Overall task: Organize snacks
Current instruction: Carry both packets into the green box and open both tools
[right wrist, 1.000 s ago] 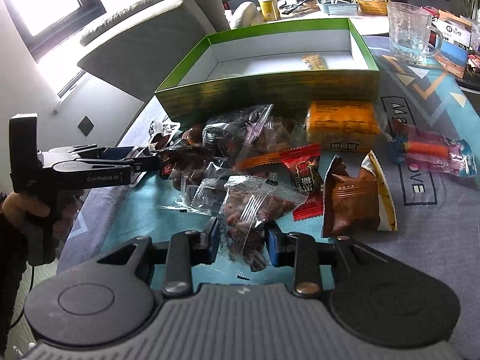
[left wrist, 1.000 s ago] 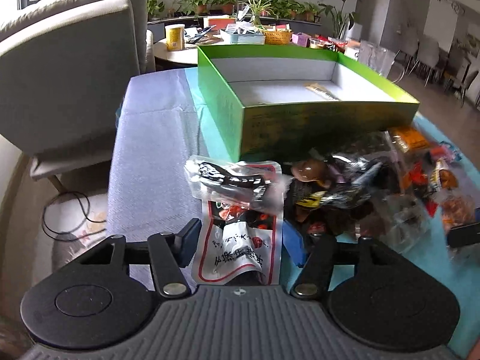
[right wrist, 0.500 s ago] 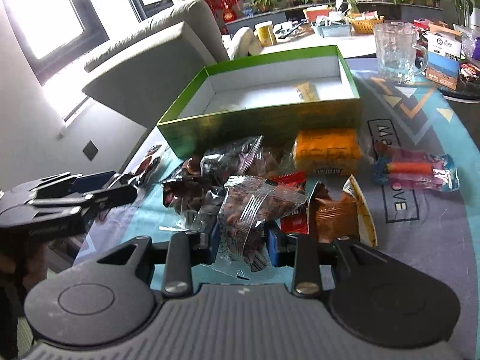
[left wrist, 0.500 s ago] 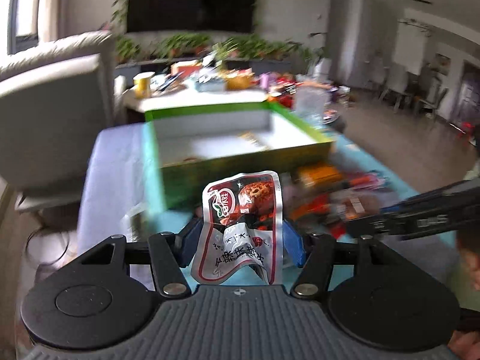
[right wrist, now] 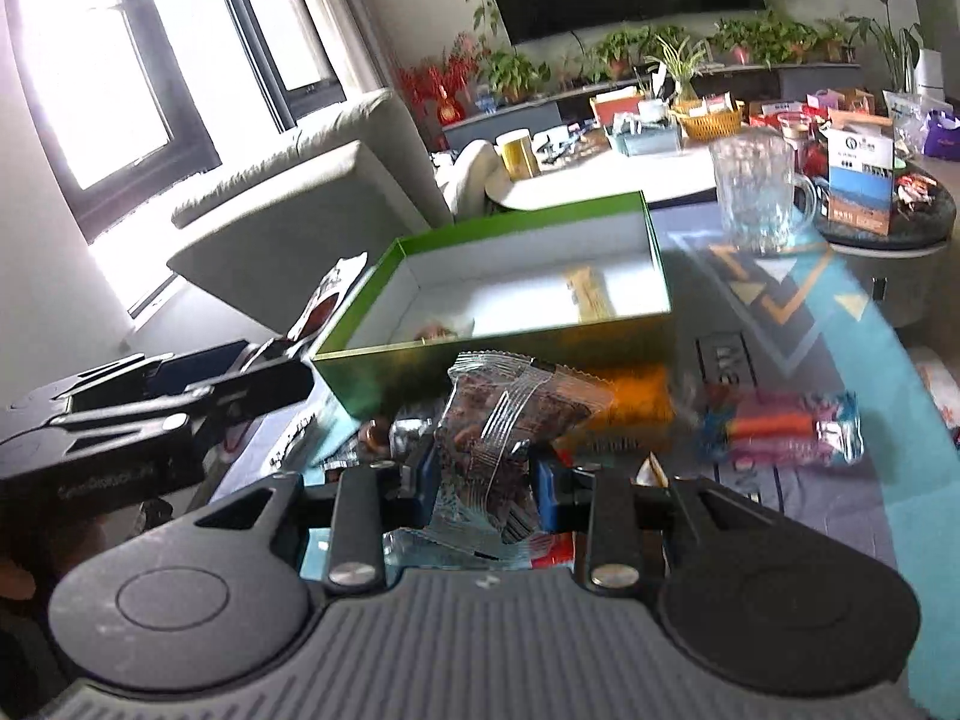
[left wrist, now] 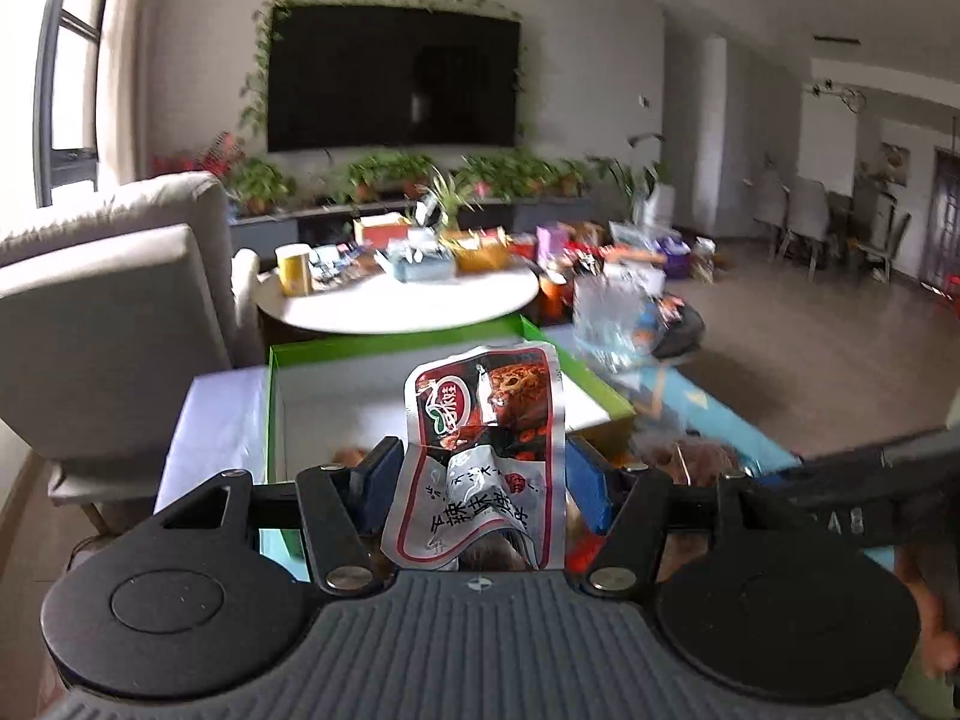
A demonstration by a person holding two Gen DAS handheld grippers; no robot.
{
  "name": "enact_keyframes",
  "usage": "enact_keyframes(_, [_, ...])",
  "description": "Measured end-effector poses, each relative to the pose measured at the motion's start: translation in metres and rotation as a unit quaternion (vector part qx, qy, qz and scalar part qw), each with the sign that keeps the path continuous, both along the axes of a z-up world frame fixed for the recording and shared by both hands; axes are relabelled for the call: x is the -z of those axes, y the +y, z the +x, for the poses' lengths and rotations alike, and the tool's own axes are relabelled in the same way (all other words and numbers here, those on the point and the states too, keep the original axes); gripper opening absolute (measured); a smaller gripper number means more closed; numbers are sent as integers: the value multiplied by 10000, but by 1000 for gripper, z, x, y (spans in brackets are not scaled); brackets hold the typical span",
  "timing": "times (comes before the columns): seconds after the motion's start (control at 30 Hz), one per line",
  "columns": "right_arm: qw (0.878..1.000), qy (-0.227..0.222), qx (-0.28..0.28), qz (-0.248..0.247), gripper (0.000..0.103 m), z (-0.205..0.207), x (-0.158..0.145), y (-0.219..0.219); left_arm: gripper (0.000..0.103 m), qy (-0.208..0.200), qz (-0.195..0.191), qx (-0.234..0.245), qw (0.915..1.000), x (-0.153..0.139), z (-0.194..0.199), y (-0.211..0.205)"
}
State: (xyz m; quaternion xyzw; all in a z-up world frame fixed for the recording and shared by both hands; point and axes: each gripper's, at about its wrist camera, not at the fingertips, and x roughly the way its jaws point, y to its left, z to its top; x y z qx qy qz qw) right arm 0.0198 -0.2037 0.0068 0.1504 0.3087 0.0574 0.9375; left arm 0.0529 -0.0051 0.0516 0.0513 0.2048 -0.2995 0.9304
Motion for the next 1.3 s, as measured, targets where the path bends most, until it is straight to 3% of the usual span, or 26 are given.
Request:
enact_keyframes(0.23, [9998, -196, 11, 8, 34, 16, -4, -9, 56, 68, -171, -329, 9993, -7, 25, -13])
enact_keyframes(0.43, [9994, -323, 125, 63, 34, 37, -8, -20, 56, -36, -110, -539, 9985, -9, 38, -21])
enact_keyframes(0.73, [9984, -507, 241, -46, 34, 76, -13, -21, 56, 125, -115, -874, 9960, 0, 68, -30])
enact_keyframes(1.3, [9986, -424, 214, -249, 34, 126, -3, -16, 56, 432, -37, -1059, 9934, 22, 122, -47])
